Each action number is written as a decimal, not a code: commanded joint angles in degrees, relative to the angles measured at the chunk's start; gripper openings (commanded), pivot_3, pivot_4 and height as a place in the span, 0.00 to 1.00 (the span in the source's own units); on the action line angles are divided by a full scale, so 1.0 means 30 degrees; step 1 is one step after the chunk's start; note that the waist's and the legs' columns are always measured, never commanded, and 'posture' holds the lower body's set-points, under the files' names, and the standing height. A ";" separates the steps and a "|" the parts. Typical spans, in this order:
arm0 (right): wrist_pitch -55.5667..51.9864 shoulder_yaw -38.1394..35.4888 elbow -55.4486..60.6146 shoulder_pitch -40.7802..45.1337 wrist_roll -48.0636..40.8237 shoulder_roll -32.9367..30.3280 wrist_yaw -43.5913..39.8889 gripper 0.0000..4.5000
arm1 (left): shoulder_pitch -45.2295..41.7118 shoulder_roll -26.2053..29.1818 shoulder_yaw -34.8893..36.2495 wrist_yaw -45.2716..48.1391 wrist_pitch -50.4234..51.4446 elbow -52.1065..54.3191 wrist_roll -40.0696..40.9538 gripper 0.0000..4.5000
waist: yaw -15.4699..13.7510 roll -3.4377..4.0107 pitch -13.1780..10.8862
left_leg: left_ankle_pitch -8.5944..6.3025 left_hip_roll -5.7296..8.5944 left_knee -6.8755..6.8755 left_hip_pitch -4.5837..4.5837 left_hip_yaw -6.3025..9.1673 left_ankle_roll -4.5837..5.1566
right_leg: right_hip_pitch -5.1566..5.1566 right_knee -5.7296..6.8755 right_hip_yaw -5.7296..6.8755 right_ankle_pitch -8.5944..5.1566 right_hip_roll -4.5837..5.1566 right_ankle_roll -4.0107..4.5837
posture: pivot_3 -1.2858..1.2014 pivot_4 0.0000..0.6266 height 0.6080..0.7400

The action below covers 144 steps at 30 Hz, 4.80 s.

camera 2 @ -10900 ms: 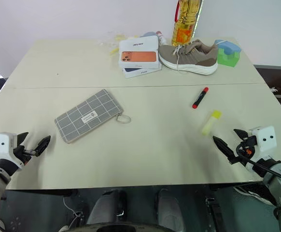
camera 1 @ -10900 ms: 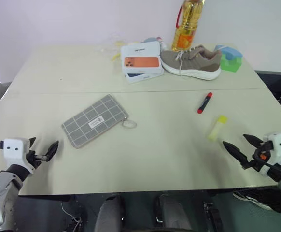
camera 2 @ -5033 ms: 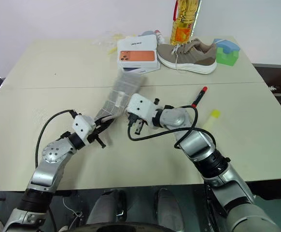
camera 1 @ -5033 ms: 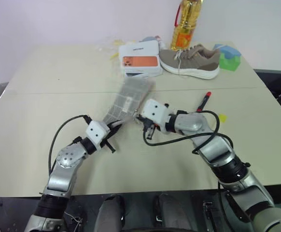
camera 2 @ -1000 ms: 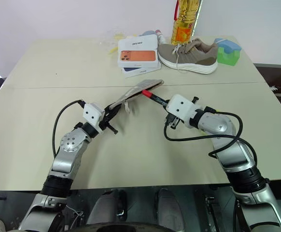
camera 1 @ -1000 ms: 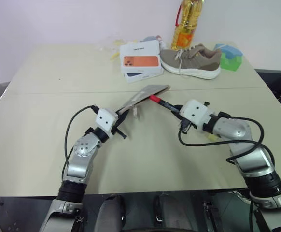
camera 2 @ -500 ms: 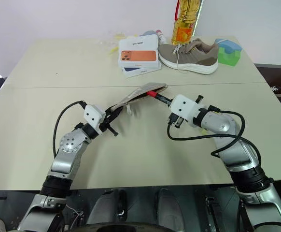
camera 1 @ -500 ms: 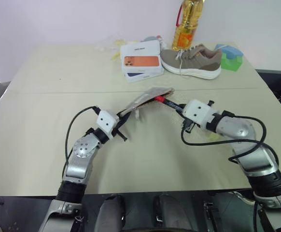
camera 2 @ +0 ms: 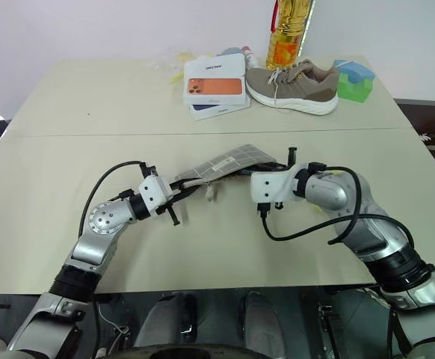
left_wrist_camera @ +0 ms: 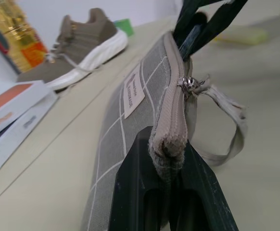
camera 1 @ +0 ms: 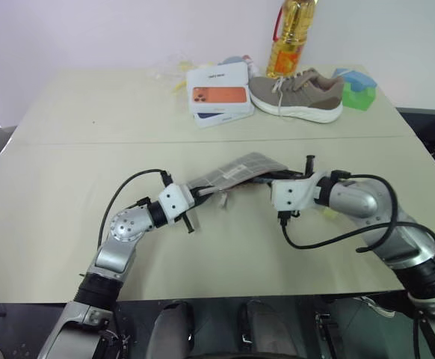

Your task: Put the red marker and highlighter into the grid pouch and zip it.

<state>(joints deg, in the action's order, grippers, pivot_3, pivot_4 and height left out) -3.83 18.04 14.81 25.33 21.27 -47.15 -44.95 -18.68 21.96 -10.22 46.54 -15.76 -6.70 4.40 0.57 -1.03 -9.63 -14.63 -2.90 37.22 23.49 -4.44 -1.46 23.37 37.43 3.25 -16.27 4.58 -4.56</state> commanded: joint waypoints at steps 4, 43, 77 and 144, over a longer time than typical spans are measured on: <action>0.0735 -0.0279 0.0761 0.0515 0.0198 0.0407 -0.0543 0.08 | -0.0622 0.0169 0.0013 0.0944 -0.0607 0.0047 0.0538 0.00 | 0.0000 0.0000 0.0000 | 0.0001 0.0000 0.0004 0.0000 0.0001 -0.0001 | -0.0003 0.0001 0.0001 0.0000 0.0000 0.0000 | 0.52 0.24 1.00; -2.9557 -1.5768 0.4693 0.0480 -0.5621 1.3826 1.3778 0.81 | -0.1684 -0.2462 -0.0015 -0.2697 -0.1345 -0.3328 -0.0923 0.00 | -0.0301 0.0046 0.0034 | 0.0002 0.0010 0.0000 0.0003 0.0013 0.0001 | 0.0009 0.0034 -0.0012 0.0022 0.0004 -0.0013 | 0.52 0.24 1.00; -0.8100 -0.2785 0.4010 -0.2874 -0.3158 -0.0099 0.4066 0.19 | -0.1191 -0.1835 0.1422 -0.2302 0.0675 -0.1439 0.0981 0.00 | -0.0014 -0.0006 -0.0003 | 0.0000 0.0015 0.0005 -0.0006 0.0021 0.0003 | -0.0019 -0.0004 -0.0013 0.0010 -0.0003 -0.0039 | 0.52 0.24 1.00; -2.0640 -0.6861 0.5059 0.0777 -1.1343 1.4106 0.7641 0.68 | -0.2670 -0.3914 0.1139 -0.3625 0.1443 -0.1823 0.0717 0.00 | 0.0017 -0.0004 0.0006 | 0.0000 0.0012 0.0050 -0.0009 0.0035 0.0005 | -0.0027 0.0056 -0.0006 0.0016 0.0001 -0.0029 | 0.52 0.24 1.00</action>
<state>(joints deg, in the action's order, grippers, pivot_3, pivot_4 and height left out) -67.08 -1.66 30.33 26.59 -12.11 -5.64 -24.08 -25.69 10.51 -6.46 35.96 -10.54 -13.46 6.52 0.62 -1.04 -9.61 -14.63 -2.87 37.37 23.46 -4.33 -1.44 23.29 37.60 3.24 -16.22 4.59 -4.65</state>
